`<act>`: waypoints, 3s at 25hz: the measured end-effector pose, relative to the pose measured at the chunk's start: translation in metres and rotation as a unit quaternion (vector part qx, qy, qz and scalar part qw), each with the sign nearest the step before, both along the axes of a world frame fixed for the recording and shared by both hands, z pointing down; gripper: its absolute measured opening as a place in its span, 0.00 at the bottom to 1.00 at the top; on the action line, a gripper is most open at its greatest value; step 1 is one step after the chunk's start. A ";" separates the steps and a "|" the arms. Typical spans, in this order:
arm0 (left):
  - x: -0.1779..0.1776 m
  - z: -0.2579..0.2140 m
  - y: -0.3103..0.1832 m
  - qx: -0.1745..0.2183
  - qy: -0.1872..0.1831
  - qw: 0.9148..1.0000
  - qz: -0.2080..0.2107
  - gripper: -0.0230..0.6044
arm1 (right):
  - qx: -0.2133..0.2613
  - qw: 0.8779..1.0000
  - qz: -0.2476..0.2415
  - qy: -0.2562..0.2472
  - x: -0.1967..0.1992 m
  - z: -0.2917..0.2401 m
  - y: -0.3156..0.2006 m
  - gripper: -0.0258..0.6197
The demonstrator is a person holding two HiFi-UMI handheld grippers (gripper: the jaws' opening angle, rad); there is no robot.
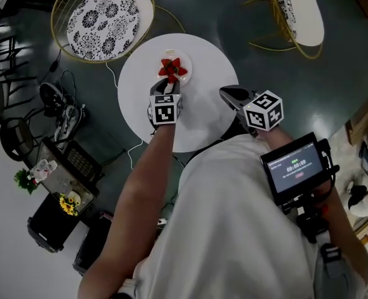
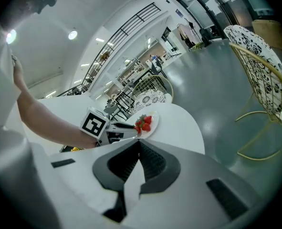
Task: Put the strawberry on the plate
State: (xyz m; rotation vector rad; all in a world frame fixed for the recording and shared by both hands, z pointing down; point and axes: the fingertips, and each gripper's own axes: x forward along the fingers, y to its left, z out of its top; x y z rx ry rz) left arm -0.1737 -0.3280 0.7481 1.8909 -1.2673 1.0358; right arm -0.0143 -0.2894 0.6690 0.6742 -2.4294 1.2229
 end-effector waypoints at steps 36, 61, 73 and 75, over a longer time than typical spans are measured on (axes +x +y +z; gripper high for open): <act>-0.041 -0.061 0.087 0.059 0.017 0.996 -0.059 0.24 | 0.051 0.998 -0.040 0.004 -0.031 -0.036 0.032 0.05; -0.065 -0.171 0.241 0.194 0.106 0.966 -0.136 0.05 | 0.131 0.987 -0.096 -0.008 -0.080 -0.116 0.133 0.05; -0.051 -0.174 0.254 0.227 0.136 0.956 -0.125 0.05 | 0.160 0.983 -0.084 -0.035 -0.072 -0.113 0.147 0.05; -0.048 -0.186 0.267 0.234 0.142 0.955 -0.117 0.05 | 0.168 0.982 -0.078 -0.036 -0.067 -0.124 0.162 0.05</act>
